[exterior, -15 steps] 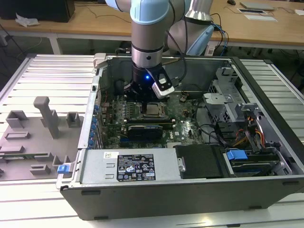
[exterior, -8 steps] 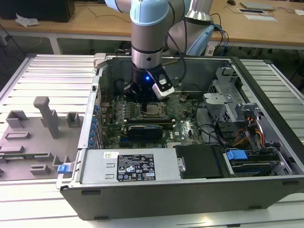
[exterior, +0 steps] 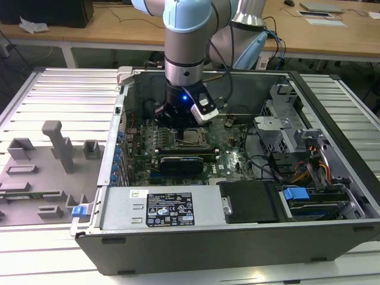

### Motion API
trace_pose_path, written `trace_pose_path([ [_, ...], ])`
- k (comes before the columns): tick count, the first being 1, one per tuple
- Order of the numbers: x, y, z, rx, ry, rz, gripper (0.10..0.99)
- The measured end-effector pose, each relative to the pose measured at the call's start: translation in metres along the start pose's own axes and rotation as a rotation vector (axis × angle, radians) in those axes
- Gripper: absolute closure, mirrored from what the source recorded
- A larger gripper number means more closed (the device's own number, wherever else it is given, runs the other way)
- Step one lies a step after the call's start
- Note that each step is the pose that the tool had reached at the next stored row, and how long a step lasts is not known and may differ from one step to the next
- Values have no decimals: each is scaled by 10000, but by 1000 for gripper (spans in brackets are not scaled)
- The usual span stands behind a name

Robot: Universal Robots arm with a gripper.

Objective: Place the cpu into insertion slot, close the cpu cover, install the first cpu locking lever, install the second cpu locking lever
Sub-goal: 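Close the cpu cover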

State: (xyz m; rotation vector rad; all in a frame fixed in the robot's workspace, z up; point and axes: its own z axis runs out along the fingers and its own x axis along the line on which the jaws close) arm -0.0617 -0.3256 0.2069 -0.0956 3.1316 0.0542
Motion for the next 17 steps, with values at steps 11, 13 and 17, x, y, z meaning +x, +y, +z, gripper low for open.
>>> trace_pose_path([
  [11,-10,8,-5,0,3,-69,980],
  [13,-12,10,-5,-1,4,-93,980],
  [17,-16,15,-13,0,4,-110,980],
])
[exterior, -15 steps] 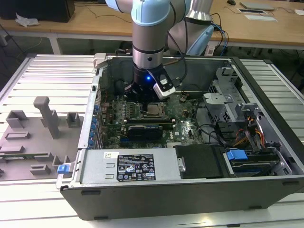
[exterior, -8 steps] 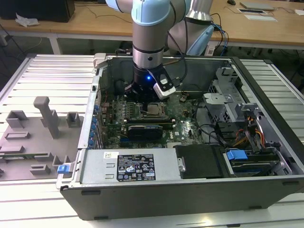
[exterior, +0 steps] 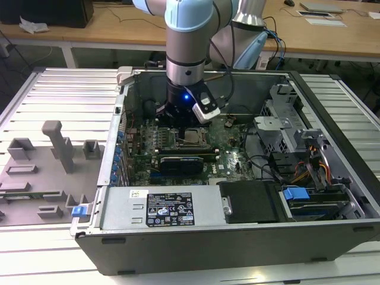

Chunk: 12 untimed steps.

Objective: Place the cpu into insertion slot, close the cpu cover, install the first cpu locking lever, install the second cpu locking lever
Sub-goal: 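Close the cpu cover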

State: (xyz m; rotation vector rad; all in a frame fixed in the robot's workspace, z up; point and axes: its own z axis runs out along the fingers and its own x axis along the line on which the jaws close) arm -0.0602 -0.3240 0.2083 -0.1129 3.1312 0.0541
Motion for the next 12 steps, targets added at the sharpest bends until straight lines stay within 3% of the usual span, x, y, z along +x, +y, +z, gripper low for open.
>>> trace_pose_path([
  [2,0,5,-31,0,0,1,980],
  [4,-1,15,-112,6,0,1,980],
  [9,-3,15,-122,166,5,-1,980],
  [12,-45,12,-122,225,9,1,980],
])
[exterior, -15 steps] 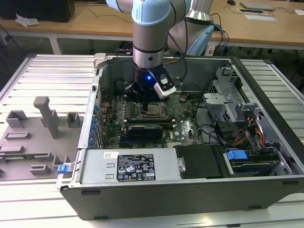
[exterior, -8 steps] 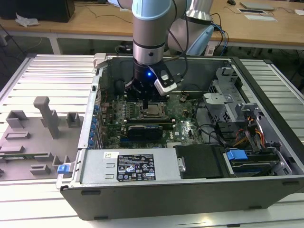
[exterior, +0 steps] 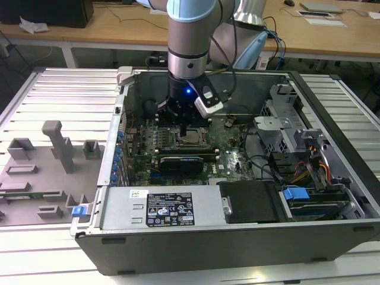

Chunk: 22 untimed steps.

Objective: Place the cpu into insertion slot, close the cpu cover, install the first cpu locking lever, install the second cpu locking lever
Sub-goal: 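Close the cpu cover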

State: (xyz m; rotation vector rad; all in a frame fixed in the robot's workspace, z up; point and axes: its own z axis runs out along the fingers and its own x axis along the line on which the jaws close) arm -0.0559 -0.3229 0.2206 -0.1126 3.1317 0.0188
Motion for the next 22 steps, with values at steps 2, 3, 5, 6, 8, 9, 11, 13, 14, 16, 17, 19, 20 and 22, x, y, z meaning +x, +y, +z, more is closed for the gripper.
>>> trace_pose_path([
  [2,-60,-4,0,29,2,-2,980],
  [3,-95,-7,0,52,5,-1,980],
  [5,-170,-12,1,110,9,-4,980],
  [6,-189,-14,2,143,11,-3,980],
  [8,-190,-13,-23,155,13,-3,980],
  [9,-190,-12,-46,156,11,-2,980],
  [11,-191,-11,-96,162,10,-3,980],
  [13,-191,-9,-132,171,11,-3,980],
  [14,-191,-9,-154,178,12,-3,980],
  [16,-192,-7,-226,205,13,-3,980],
  [17,-192,-5,-275,238,16,-3,980],
  [19,-192,-5,-287,257,16,-4,980],
  [20,-193,-5,-287,258,16,-4,980],
  [22,-192,-5,-288,264,18,-3,980],
])
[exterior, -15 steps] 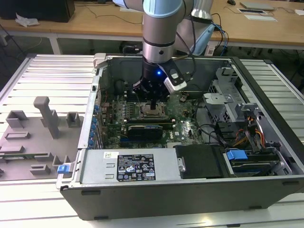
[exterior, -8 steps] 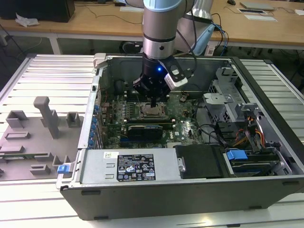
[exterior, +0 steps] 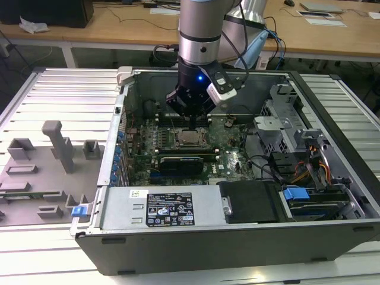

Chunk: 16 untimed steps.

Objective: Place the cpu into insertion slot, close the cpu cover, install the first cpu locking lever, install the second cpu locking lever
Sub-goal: 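Close the cpu cover, then install the first cpu locking lever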

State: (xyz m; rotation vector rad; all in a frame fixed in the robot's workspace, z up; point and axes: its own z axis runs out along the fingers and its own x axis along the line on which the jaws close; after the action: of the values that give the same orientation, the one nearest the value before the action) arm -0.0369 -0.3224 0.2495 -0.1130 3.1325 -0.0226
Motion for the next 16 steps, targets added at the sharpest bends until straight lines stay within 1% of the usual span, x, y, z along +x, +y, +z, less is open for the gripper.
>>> trace_pose_path([
  [14,0,0,0,12,1,0,980],
  [16,1,1,-28,13,0,1,980],
])
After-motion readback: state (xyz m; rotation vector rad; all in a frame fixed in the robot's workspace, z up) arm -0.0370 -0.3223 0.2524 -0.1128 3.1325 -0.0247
